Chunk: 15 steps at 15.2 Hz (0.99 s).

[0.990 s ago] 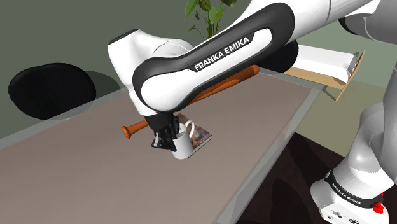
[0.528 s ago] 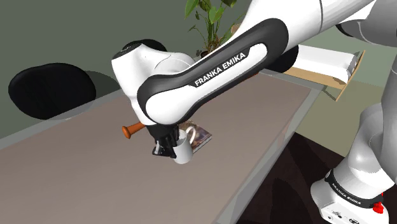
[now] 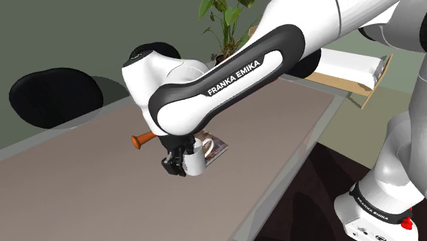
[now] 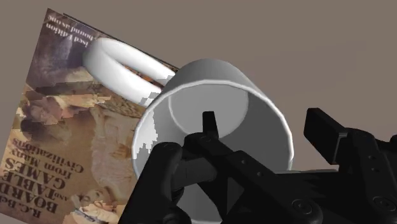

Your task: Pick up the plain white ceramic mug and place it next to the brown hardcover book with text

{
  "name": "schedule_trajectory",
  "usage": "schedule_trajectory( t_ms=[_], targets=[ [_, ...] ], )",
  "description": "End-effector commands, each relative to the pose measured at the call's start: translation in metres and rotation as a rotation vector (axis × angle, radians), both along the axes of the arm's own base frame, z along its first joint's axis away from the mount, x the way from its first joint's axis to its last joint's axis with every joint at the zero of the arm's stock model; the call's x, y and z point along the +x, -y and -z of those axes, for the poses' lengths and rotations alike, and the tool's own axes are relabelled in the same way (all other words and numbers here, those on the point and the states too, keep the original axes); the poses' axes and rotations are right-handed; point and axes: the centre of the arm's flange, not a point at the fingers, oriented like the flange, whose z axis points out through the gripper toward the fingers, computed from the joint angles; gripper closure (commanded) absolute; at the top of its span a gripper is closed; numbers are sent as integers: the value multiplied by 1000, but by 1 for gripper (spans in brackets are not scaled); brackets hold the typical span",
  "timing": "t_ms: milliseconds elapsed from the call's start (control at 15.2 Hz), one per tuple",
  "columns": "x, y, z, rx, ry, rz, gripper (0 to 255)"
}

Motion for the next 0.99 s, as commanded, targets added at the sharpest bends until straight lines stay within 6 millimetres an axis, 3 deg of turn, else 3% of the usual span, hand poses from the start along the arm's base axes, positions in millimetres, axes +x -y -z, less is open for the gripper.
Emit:
schedule_trajectory(
  t_ms=[0,198,462,924],
  targets=[
    [2,1,3,-3,-2,2,0],
    [-1,2,0,-3,-2,2,0],
    [5,-3,-49,-3,-2,2,0],
    [5,-3,-49,-2,-2,2,0]
  ],
)
